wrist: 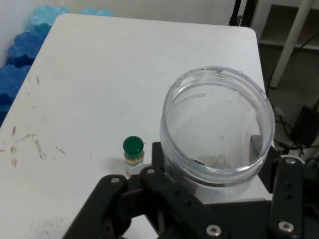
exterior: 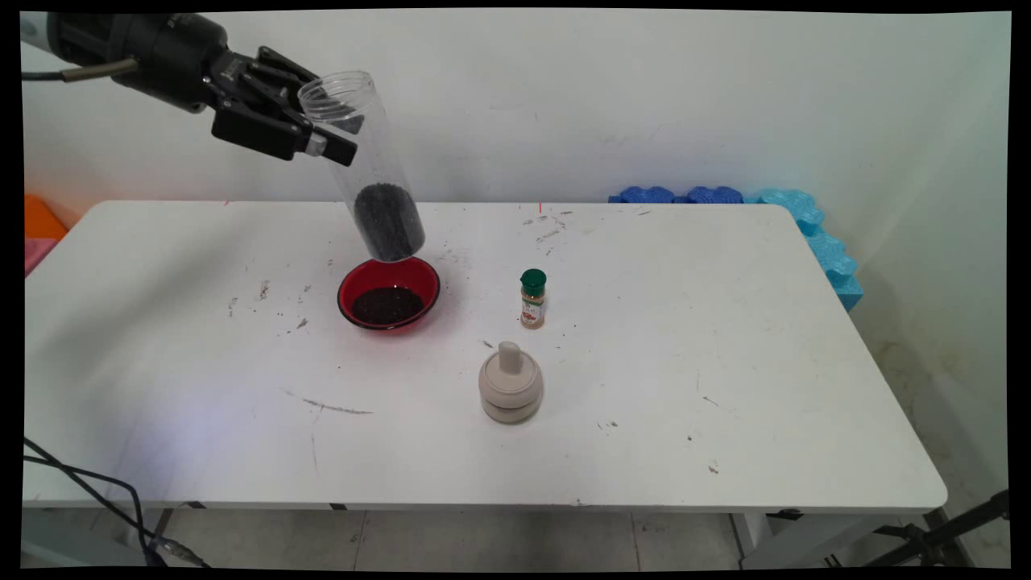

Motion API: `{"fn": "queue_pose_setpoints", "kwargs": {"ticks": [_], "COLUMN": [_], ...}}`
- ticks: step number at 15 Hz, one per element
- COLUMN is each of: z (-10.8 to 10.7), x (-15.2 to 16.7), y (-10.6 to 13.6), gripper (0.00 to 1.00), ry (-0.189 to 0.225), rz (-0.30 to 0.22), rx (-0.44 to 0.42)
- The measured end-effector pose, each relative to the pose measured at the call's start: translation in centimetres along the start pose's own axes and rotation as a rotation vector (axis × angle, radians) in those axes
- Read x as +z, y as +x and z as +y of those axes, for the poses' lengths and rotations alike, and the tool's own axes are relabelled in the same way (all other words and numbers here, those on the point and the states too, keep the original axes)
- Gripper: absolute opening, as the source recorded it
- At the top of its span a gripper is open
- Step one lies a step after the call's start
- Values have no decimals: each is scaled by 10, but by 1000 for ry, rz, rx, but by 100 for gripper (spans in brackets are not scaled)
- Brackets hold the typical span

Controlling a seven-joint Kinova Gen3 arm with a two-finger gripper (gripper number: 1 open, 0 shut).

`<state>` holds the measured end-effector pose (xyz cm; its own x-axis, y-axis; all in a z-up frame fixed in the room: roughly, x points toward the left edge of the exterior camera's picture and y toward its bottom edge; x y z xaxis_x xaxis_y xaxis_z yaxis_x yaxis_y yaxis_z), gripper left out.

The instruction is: Pour the black seasoning powder in the red bowl, then place the picked object on the table

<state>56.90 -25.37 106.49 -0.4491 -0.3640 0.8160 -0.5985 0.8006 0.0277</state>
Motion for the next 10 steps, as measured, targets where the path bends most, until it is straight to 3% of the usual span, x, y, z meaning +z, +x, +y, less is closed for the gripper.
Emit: {"fn": "queue_pose_setpoints", "kwargs": {"ticks": [5, 10], "z": [4, 12], "x": [5, 16], "y": [-6, -27], "gripper": [0, 0], "ry": [10, 16], "rz": [-12, -29], "rx": [24, 15]}}
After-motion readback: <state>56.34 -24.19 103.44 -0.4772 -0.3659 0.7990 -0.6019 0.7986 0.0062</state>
